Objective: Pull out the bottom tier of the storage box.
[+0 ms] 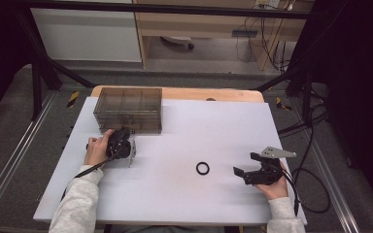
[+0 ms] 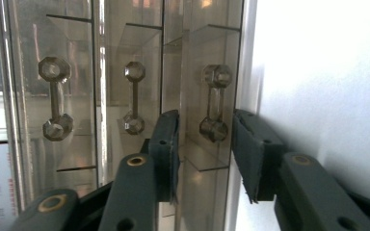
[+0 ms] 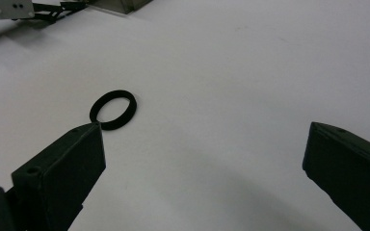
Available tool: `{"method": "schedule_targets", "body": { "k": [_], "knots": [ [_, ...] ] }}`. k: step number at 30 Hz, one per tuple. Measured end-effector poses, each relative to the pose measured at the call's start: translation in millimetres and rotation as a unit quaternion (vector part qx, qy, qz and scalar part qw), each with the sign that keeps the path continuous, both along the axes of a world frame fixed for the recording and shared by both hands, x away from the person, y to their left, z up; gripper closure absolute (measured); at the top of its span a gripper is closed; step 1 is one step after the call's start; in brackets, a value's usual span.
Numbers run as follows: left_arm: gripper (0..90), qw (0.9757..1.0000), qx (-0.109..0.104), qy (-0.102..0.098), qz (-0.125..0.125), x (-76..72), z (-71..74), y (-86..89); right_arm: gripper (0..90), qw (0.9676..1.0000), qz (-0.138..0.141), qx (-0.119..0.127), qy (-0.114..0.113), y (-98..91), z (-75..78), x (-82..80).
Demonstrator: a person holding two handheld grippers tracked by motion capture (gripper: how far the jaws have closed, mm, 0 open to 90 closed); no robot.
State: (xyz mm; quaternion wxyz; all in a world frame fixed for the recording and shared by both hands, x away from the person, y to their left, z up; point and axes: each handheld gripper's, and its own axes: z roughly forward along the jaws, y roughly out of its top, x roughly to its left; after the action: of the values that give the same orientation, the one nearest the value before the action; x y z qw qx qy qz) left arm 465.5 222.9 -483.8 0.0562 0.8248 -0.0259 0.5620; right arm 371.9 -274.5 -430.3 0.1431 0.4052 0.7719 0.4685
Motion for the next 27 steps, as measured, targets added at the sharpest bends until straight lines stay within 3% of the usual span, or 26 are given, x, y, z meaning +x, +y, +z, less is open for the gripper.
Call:
{"method": "schedule_targets", "body": {
  "k": [4,27],
  "knots": [
    [67.7,1.0,0.0,-0.003,-0.004,-0.7,1.3,0.9,1.9,1.0,0.0,0.0,0.0,-0.2,0.0,0.0],
    [68.6,0.9998,0.011,-0.014,-0.009,-5.9,-0.3,0.8,1.9,1.0,0.0,-0.001,0.003,0.6,-0.5,0.2]
  ]
}}
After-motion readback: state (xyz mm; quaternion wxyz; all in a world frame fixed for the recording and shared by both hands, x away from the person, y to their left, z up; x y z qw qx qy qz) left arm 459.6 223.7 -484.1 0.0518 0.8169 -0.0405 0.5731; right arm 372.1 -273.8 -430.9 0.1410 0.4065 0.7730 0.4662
